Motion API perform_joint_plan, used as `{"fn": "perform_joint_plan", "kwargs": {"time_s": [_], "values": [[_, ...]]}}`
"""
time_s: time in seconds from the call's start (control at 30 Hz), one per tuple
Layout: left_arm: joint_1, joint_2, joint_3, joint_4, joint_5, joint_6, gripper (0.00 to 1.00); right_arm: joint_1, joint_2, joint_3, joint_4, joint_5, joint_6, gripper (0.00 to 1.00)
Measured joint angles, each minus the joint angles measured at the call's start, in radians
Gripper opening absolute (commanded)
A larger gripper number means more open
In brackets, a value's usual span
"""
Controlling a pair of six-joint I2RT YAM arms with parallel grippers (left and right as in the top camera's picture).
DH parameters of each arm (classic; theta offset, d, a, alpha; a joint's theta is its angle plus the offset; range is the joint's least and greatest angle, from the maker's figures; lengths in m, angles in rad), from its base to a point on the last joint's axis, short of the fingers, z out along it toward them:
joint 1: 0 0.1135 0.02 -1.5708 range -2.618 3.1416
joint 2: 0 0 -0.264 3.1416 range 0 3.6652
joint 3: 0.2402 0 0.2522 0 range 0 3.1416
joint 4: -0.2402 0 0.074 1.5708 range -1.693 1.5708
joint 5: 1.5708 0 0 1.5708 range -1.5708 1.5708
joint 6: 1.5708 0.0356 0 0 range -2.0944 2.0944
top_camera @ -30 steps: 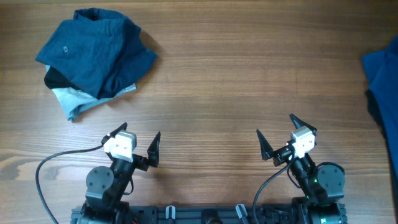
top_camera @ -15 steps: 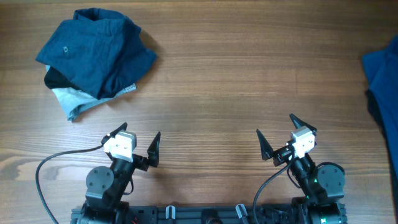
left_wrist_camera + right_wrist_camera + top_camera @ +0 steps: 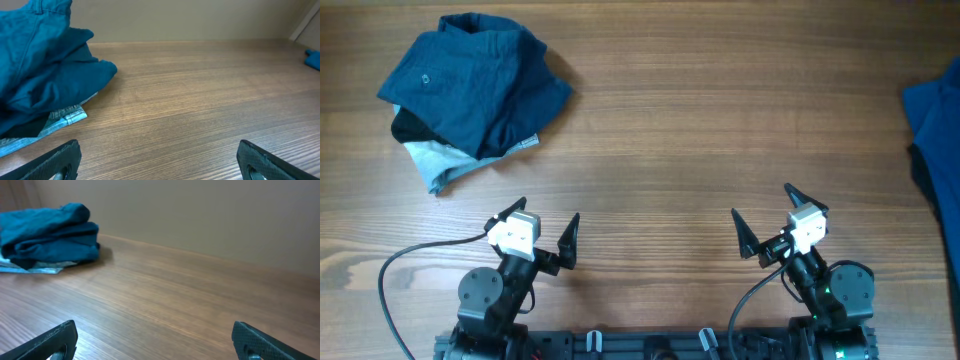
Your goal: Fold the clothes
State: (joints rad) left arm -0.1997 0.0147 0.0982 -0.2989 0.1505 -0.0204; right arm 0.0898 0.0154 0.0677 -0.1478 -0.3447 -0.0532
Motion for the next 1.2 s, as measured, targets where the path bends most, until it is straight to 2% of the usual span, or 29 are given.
{"fn": "perform_joint_plan", "kwargs": {"time_s": [0.17,0.3,0.37,0.43,0.63,0.67,0.73,0.83,0.93,1.0,1.2], "values": [[0.000,0.000,0.000,0.001,0.004,0.000,1.00,0.000,0.000,0.000,0.026,-0.037,0.197,1.00],[0.000,0.006,0.023,0.000,0.003,-0.050,1.00,0.000,0.000,0.024,0.058,-0.074,0.301,1.00],[0.000,0.044,0.087,-0.020,-0.005,-0.073,1.00,0.000,0.010,0.087,0.033,-0.066,0.327,1.00],[0.000,0.154,0.224,-0.053,-0.040,-0.092,1.00,0.000,0.074,0.224,-0.069,-0.019,0.345,0.99],[0.001,0.691,0.731,-0.360,-0.082,-0.100,1.00,-0.002,0.526,0.599,-0.402,0.108,0.344,1.00],[0.001,0.811,0.850,-0.491,-0.086,-0.101,1.00,-0.002,0.655,0.689,-0.499,0.148,0.344,1.00],[0.001,1.039,1.069,-0.647,-0.090,-0.103,1.00,-0.002,0.904,0.847,-0.609,0.198,0.344,1.00],[0.001,1.268,1.277,-0.809,-0.096,-0.101,1.00,-0.004,1.200,1.038,-0.724,0.149,0.327,1.00],[0.001,1.363,1.333,-0.826,-0.098,-0.101,1.00,-0.016,1.387,1.156,-0.784,0.153,0.319,0.99],[0.001,1.384,1.334,-0.838,-0.098,-0.101,1.00,-0.066,1.478,1.234,-0.801,0.196,0.337,0.93],[0.001,1.384,1.340,-0.866,-0.097,-0.101,1.00,-0.430,1.685,1.493,-0.746,0.303,0.385,0.86]]}}
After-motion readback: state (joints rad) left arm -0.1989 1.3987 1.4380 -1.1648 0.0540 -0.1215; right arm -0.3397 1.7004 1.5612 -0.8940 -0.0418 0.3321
